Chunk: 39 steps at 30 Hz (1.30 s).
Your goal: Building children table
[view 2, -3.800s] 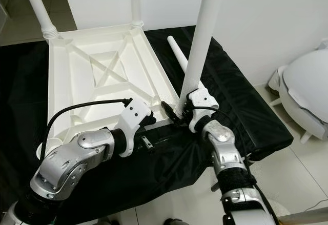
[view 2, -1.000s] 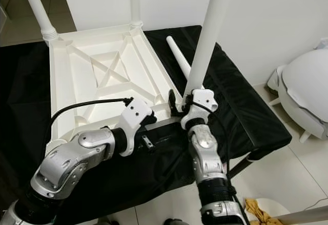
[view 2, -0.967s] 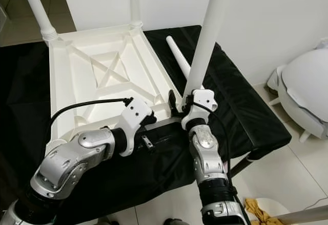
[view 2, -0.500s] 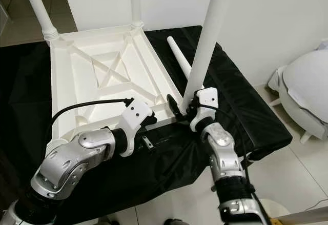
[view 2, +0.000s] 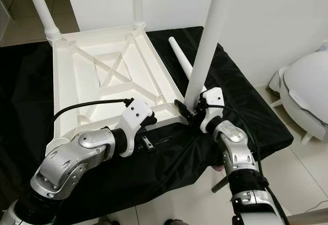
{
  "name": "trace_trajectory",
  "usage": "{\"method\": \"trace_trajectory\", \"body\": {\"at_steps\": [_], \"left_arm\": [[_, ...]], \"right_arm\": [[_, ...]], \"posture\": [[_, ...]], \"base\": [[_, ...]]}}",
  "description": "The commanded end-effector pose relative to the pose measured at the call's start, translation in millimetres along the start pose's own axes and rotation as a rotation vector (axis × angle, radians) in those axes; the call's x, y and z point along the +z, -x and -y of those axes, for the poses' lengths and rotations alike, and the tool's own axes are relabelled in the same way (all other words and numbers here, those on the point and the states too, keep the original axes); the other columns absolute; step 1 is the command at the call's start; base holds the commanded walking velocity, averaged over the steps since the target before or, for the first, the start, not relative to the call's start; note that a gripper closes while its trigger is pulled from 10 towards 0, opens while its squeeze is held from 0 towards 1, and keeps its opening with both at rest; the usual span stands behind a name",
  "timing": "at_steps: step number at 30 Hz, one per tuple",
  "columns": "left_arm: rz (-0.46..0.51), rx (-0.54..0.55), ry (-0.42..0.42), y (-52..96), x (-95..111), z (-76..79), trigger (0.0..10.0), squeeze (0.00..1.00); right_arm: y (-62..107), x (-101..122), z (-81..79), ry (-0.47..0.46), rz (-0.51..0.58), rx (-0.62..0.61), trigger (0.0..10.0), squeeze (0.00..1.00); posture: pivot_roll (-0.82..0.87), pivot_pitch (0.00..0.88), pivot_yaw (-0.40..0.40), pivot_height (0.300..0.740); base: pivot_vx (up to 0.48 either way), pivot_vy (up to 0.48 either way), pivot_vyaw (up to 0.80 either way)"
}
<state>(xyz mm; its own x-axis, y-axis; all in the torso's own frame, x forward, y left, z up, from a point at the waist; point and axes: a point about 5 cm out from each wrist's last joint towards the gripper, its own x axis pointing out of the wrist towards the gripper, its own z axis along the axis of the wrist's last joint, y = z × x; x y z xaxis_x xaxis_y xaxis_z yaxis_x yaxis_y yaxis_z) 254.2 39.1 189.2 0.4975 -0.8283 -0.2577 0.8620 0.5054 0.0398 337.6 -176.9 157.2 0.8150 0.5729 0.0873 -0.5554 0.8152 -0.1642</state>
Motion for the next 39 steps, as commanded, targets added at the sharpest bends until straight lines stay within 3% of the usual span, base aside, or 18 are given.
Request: {"method": "trace_trajectory", "body": {"at_steps": [1,10,11,20,27,32,33,39], "left_arm": [[-0.006,-0.016,0.001,0.7,0,2.0,10.0,0.00],[-0.001,-0.003,0.000,1.7,1,0.2,10.0,0.00],[0.001,-0.003,0.000,1.7,2,0.0,10.0,0.00],[-0.002,-0.011,-0.005,2.1,2,-0.9,10.0,0.00],[-0.007,-0.021,-0.006,1.6,2,-0.7,10.0,0.00],[-0.007,-0.018,-0.002,2.4,1,-0.5,10.0,0.00],[-0.011,-0.017,0.002,3.0,0,0.2,10.0,0.00],[-0.013,-0.015,0.006,3.4,-1,0.5,10.0,0.00]], "right_arm": [[1.0,-3,-1.9,0.000,-0.012,0.054,0.0,0.00],[1.3,-4,-1.3,-0.013,-0.006,0.060,0.0,0.00],[-0.3,-4,-1.9,-0.011,-0.013,0.032,10.0,0.00],[-4.1,-2,-8.7,-0.012,0.001,-0.029,10.0,0.00],[-8.8,3,-23.3,-0.034,0.044,-0.074,10.0,0.00],[-12.2,5,-39.0,-0.074,0.077,-0.150,10.0,0.00],[-15.2,7,-49.7,-0.110,0.097,-0.215,10.0,0.00],[-19.0,8,-58.9,-0.129,0.109,-0.322,10.0,0.00]], "posture": [[-0.02,0.096,-0.001,0.740],[-0.02,0.104,-0.002,0.740],[-0.03,0.105,-0.001,0.740],[-0.03,0.107,0.011,0.740],[-0.03,0.109,0.026,0.740],[-0.02,0.113,0.025,0.740],[-0.02,0.116,0.024,0.740],[-0.02,0.118,0.025,0.740]], "base": [[0.000,0.000,0.00],[0.000,0.000,0.00],[0.000,0.000,0.00],[0.000,0.000,0.00],[0.000,0.000,0.00],[0.000,0.000,0.00],[0.000,0.000,0.00],[0.000,0.000,0.00]]}}
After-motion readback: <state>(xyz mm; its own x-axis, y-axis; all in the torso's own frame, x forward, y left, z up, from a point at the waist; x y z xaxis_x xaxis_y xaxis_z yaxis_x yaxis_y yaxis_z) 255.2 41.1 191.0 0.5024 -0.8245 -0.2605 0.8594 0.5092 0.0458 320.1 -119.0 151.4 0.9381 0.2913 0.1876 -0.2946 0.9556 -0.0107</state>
